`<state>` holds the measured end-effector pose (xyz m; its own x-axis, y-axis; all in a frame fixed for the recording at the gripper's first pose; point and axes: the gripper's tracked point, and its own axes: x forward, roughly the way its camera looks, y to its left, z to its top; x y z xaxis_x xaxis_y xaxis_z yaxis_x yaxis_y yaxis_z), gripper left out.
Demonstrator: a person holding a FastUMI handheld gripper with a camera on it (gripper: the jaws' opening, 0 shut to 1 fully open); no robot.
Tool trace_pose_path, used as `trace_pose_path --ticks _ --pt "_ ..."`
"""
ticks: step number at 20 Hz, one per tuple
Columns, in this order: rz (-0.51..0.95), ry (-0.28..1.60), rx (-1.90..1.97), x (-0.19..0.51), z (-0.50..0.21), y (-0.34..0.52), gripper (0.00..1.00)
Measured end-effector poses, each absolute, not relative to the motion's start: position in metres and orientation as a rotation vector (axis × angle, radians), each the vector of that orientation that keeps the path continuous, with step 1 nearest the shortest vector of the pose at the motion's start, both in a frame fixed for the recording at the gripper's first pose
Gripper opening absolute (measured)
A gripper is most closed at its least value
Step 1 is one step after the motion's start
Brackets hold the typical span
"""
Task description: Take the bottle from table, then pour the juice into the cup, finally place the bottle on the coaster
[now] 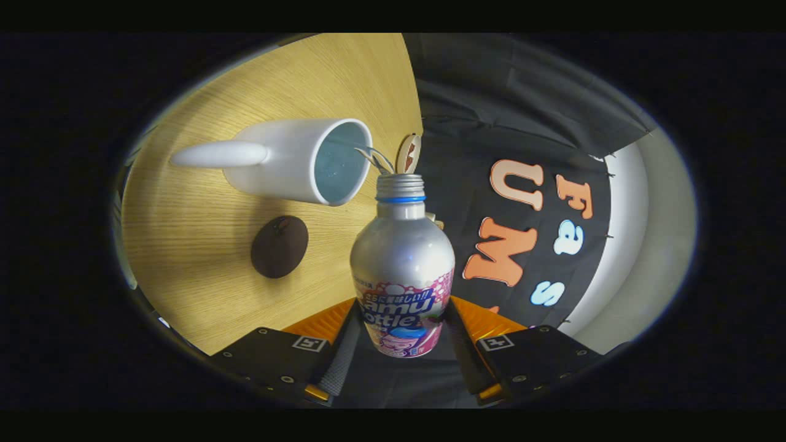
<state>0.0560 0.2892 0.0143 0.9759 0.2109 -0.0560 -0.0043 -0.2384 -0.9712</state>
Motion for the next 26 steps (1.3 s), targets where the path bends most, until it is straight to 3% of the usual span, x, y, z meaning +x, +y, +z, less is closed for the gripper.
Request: trace_pose_path --ticks 26 --pt "0.155 -0.212 -2.022 0.054 0.041 0.289 0.74"
